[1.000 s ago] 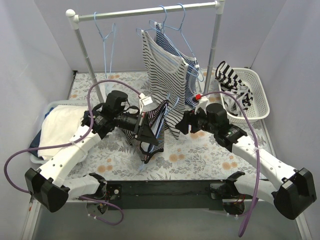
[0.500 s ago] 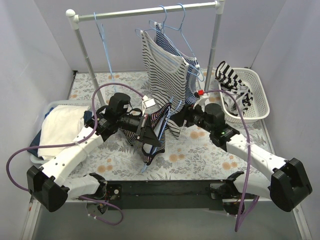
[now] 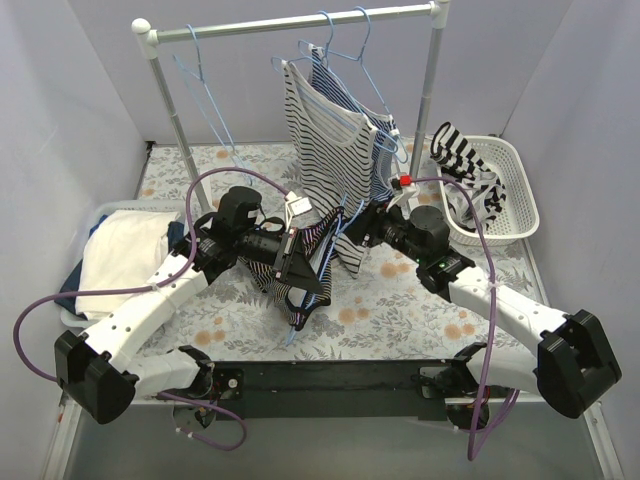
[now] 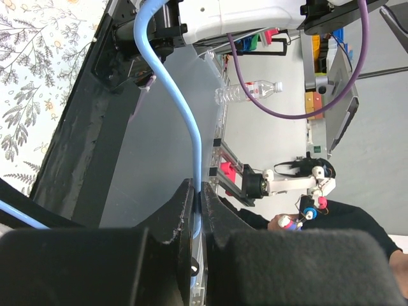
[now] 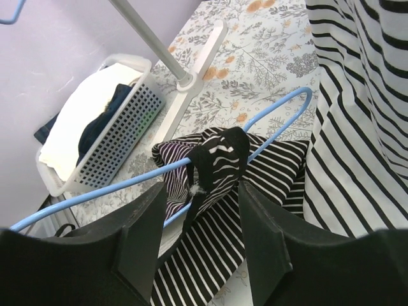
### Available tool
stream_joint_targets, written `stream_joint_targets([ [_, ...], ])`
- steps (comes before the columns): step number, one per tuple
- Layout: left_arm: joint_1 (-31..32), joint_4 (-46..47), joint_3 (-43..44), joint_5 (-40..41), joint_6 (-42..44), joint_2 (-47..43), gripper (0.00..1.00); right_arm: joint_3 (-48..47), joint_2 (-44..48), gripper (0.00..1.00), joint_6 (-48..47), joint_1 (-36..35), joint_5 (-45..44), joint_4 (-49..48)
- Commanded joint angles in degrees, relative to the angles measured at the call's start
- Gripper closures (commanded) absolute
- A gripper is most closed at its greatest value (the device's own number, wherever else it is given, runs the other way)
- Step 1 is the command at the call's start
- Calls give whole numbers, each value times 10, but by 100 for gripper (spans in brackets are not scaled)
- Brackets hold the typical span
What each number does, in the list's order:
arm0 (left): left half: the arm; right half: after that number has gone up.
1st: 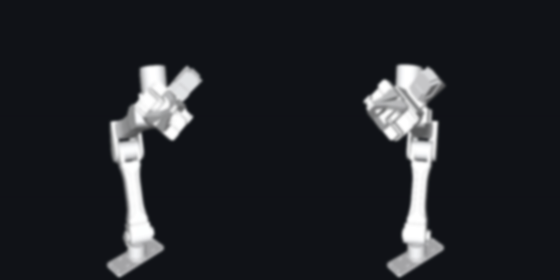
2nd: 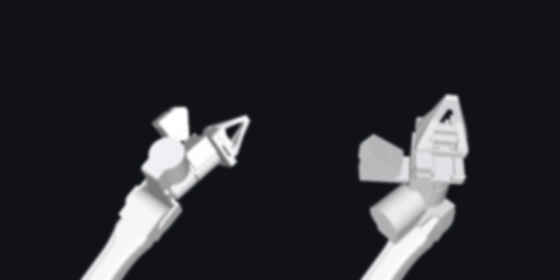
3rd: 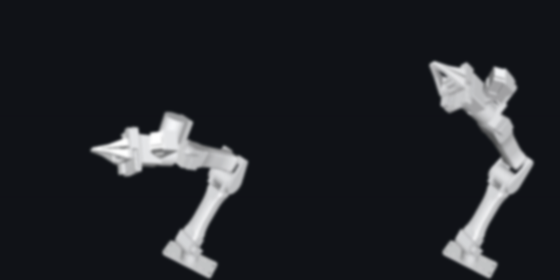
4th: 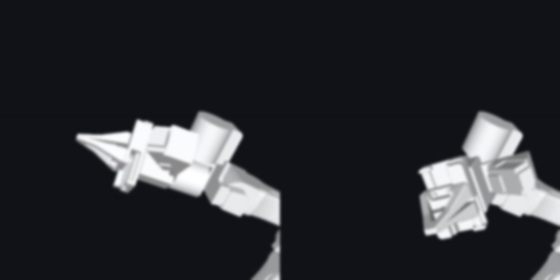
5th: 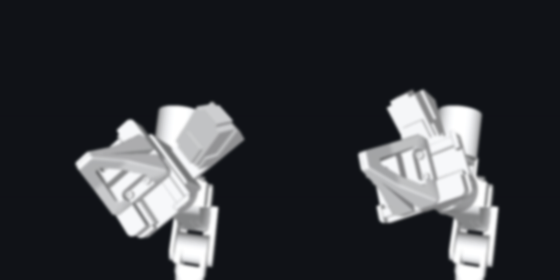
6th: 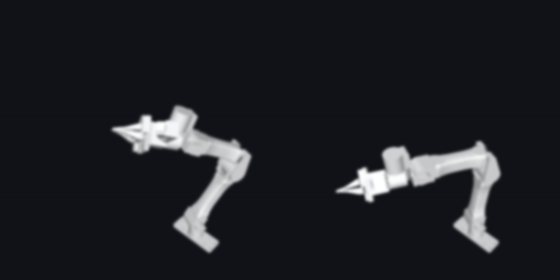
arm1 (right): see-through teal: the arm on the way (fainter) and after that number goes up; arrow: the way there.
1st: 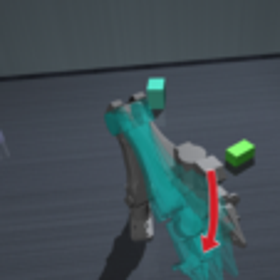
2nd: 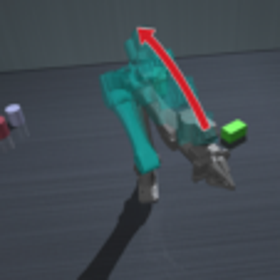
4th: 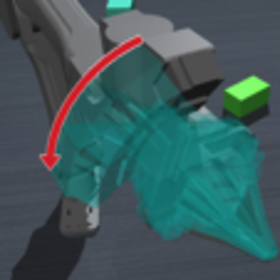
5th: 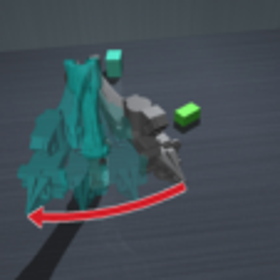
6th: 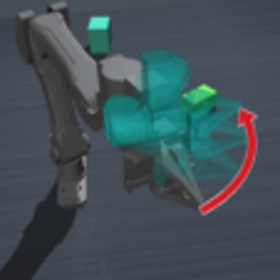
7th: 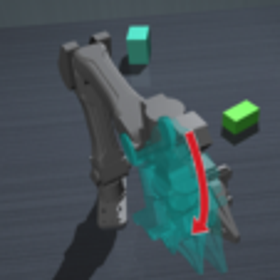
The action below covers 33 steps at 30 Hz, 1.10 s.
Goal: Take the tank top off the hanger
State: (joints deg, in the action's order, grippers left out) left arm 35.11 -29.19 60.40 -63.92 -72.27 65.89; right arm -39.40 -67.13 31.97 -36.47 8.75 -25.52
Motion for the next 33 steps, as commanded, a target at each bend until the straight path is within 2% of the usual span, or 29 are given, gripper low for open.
stream_joint_targets([
  [1,5,19,0,-16,-6,-16,100,-1,-11,47,7,-3,-21,-42],
  [2,5,19,1,-16,-7,-18,100,-2,-13,52,7,-3,-22,-41],
  [3,5,19,1,-16,-9,-18,100,-2,-17,53,6,-3,-21,-41],
  [15,9,31,-10,-25,-26,-26,100,-4,-33,51,-5,-3,-43,-49],
  [16,11,31,-13,-26,-26,-25,100,-6,-36,53,-5,-2,-43,-49],
  [19,13,31,-18,-23,-26,-29,100,-2,-34,74,-6,-3,-48,-49],
  [20,13,31,-19,-23,-27,-30,100,3,-32,84,-8,-3,-51,-48],
  [23,13,31,-22,-22,-31,-38,100,18,-8,93,-18,-2,-68,-45],
  [26,13,20,-27,-19,-29,-50,100,19,22,95,-35,-3,-84,-17],
  [27,13,15,-27,-17,-24,-52,100,18,33,96,-39,-3,-115,-8],
  [33,13,-12,-33,-40,-22,-75,100,-15,33,98,-63,16,-188,85],
])
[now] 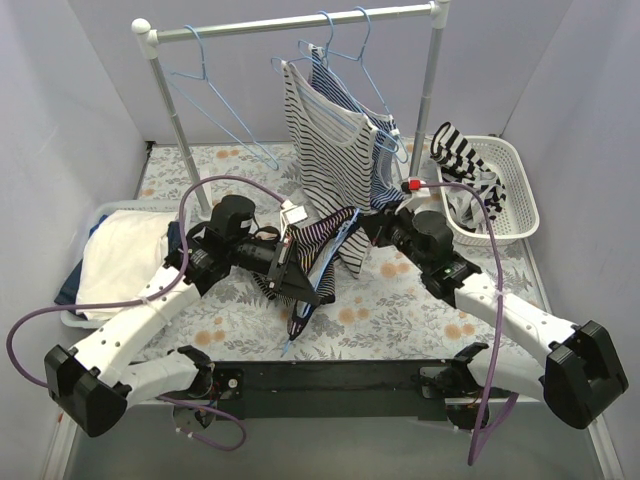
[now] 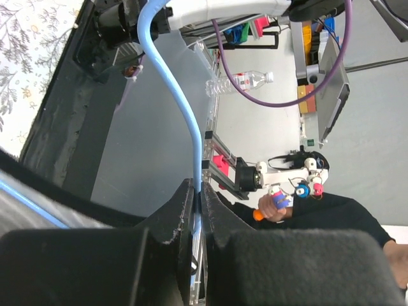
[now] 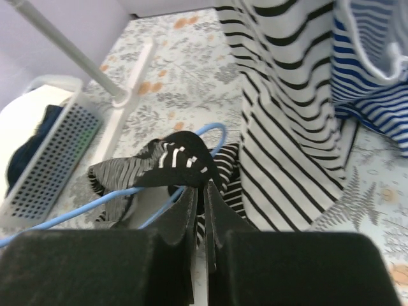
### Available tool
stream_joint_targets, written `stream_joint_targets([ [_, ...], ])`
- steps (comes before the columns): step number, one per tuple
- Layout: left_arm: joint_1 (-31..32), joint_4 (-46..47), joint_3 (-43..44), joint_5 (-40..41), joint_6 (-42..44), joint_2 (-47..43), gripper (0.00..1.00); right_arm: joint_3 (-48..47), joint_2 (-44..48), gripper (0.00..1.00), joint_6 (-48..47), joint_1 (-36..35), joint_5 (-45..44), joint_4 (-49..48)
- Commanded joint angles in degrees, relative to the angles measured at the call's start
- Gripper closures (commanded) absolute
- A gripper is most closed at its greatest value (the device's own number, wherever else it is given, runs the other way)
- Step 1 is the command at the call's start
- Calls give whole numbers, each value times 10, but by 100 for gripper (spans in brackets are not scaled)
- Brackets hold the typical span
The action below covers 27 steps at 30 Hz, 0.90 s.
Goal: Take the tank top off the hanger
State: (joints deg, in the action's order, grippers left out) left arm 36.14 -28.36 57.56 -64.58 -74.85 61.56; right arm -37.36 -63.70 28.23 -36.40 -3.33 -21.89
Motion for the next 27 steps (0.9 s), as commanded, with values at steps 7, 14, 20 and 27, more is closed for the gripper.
stream_joint_targets([
  [7,2,-48,-22,-52,16,-58,100,-91,-53,98,-44,67,-40,84],
  [14,3,-77,-38,-60,37,-60,100,-139,-97,98,-63,84,1,80],
  [20,2,-60,11,-26,45,-40,100,-139,-122,98,-43,84,7,163],
  [27,3,-21,48,15,46,19,100,-47,-58,96,-41,70,22,178],
])
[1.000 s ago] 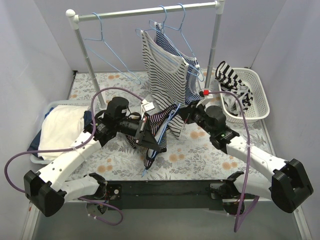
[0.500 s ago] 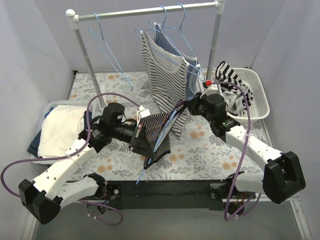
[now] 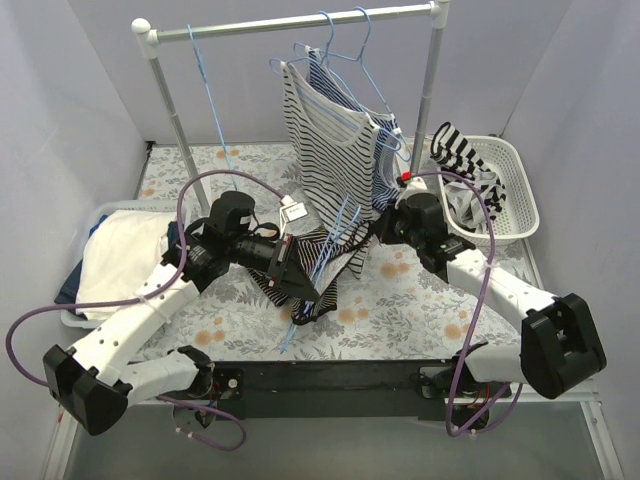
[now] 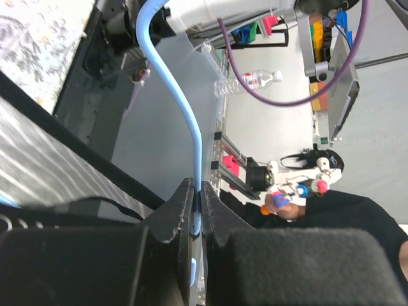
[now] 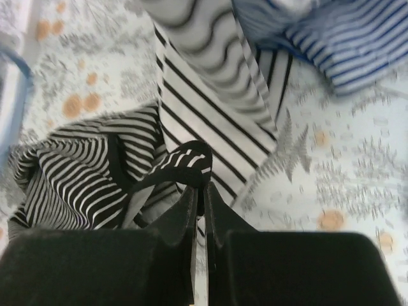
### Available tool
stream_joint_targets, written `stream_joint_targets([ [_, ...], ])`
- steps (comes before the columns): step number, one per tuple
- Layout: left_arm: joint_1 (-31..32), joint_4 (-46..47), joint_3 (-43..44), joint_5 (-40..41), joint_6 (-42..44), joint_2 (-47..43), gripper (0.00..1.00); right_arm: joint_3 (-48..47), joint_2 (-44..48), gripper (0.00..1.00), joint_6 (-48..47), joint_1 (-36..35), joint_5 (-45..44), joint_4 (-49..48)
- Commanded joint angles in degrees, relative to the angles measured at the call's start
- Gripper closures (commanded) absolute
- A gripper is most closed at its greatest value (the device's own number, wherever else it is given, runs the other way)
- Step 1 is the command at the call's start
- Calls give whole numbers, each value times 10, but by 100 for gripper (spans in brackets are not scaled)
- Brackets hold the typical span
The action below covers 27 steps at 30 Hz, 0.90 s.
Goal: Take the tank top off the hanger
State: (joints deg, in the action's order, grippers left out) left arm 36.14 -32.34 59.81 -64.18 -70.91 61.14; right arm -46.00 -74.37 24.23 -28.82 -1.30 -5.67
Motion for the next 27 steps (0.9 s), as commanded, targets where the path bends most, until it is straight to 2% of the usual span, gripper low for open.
stream_joint_targets([
  [1,3,19,25,12,8,32,100,46,61,89,-7,-10,1,16],
  [3,3,18,22,13,10,49,100,54,106,75,-28,-27,-10,22],
  [4,3,18,20,13,10,53,100,55,124,56,-33,-44,-19,25],
  [7,3,20,13,13,10,58,100,55,193,42,-53,-64,-37,26],
  [11,3,35,1,18,1,68,100,48,256,38,-74,-75,-27,1],
  [20,3,85,-13,79,-42,93,100,50,248,38,-69,-96,38,-57],
  [27,3,112,1,146,-79,125,100,39,246,39,-62,-104,46,-72],
])
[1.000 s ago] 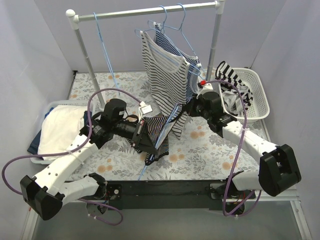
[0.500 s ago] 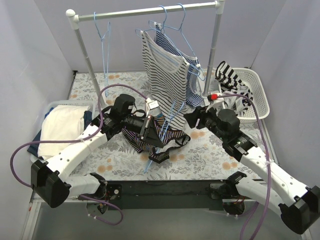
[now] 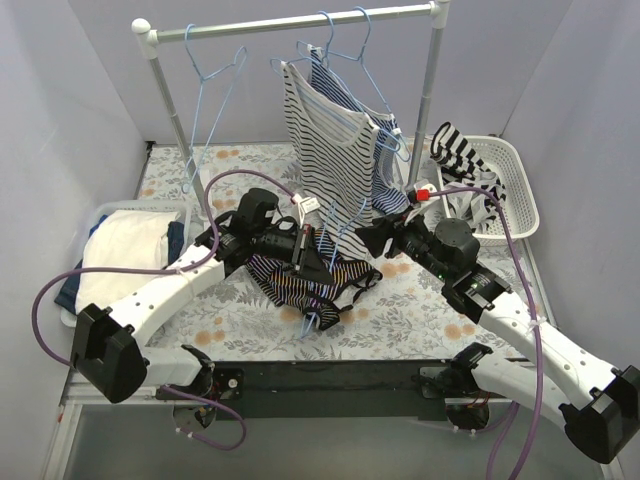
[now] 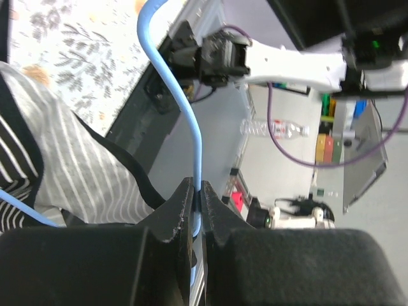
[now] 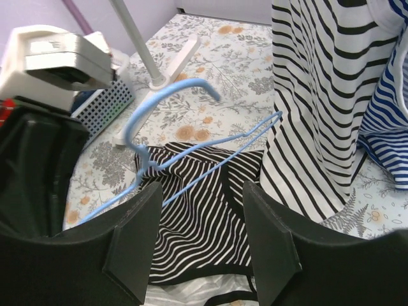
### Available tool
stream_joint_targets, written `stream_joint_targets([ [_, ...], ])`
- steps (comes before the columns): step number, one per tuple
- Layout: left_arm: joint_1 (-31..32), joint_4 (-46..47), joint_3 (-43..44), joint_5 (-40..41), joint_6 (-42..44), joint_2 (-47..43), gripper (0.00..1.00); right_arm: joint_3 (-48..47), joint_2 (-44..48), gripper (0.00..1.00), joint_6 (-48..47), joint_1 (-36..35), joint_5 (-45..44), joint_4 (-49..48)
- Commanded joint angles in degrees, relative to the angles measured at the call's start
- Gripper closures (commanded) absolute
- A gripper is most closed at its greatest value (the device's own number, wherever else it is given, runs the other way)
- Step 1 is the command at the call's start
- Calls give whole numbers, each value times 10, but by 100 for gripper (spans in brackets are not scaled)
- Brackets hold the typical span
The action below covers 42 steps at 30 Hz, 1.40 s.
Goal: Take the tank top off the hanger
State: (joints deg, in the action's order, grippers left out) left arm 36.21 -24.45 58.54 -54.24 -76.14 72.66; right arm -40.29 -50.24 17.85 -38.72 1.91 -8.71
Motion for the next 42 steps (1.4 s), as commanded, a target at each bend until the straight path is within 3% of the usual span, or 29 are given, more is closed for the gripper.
stream_joint_targets([
  [1,2,38,15,51,-30,12,100,-19,4,39,2,-7,16,-41],
  [23,3,61,-8,32,-50,13,100,-51,-94,42,29,-22,16,-148],
  [28,3,63,-8,25,-50,11,100,-54,-113,70,34,-24,21,-150],
  [32,3,63,-6,27,-47,8,100,-51,-106,98,32,-25,15,-149],
  [34,3,63,-5,31,-45,8,100,-51,-104,99,32,-25,14,-148],
  [38,3,45,3,54,-30,9,87,-50,-91,99,32,-29,1,-138],
  [42,3,12,18,90,-5,-3,54,-51,-77,99,25,-40,-58,-103],
])
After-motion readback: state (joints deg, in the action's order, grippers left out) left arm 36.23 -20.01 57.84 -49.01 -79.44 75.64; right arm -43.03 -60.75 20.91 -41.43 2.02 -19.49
